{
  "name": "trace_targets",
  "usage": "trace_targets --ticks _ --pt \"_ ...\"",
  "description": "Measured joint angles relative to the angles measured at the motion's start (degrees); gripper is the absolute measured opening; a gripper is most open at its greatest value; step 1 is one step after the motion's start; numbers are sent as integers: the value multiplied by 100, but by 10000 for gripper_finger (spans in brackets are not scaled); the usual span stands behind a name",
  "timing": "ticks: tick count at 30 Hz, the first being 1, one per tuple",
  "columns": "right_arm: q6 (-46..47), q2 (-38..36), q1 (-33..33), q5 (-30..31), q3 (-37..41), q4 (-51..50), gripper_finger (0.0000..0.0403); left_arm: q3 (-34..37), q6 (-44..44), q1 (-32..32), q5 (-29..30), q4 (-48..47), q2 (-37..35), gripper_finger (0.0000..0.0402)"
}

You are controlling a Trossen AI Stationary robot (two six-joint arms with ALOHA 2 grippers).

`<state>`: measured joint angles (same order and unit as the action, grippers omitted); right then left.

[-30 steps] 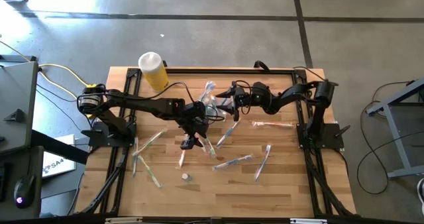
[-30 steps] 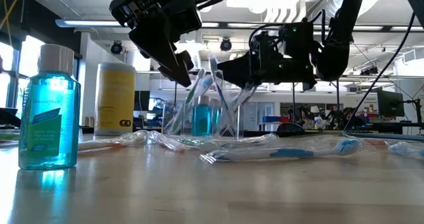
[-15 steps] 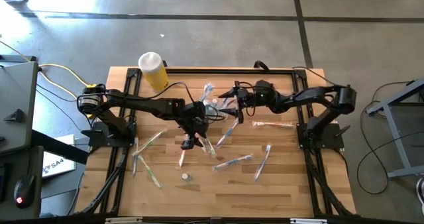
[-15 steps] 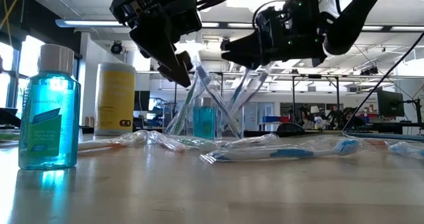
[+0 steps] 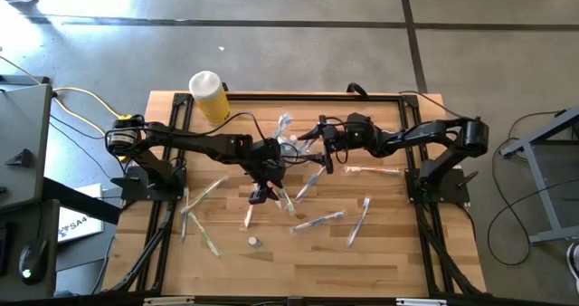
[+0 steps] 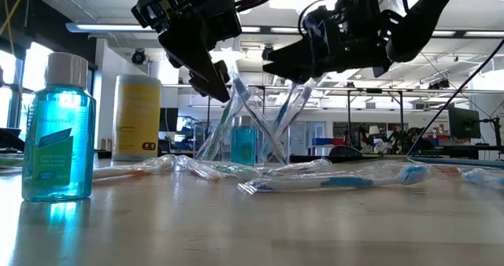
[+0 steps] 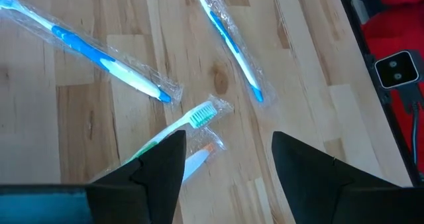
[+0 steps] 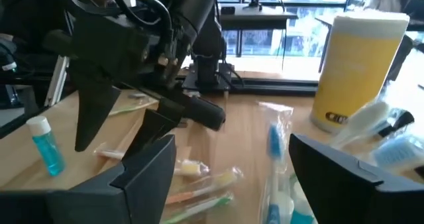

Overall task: Pick & Place toothbrushing station
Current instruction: Put the blue mouthwash into the transparent organizer

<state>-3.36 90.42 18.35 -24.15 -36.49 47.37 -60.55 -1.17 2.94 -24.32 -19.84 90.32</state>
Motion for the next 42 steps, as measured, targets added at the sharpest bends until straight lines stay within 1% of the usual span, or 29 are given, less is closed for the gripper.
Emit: trace_targets --ticks 12,16,19,23,29,33,37,42 --pt "51 102 -220 -41 -4 -178 286 -2 22 0 0 35 0 219" --pt "9 235 -262 146 -7 -147 285 -2 22 1 -2 35 0 219" --pt "7 281 -253 317 -7 -190 272 -2 24 1 -2 35 0 219" --pt "-100 281 -247 223 -7 -183 225 -2 35 2 -2 33 0 219" --pt "-248 281 -247 126 -7 -202 124 -2 33 1 -4 28 0 219" --pt "-452 281 -264 -63 -7 -175 68 -2 31 0 -4 28 0 219" --pt "-804 274 -264 -145 -7 -147 34 -2 28 0 -7 24 -2 219" --pt "-1052 257 -261 -135 -4 -146 6 -2 20 0 -9 17 -2 219"
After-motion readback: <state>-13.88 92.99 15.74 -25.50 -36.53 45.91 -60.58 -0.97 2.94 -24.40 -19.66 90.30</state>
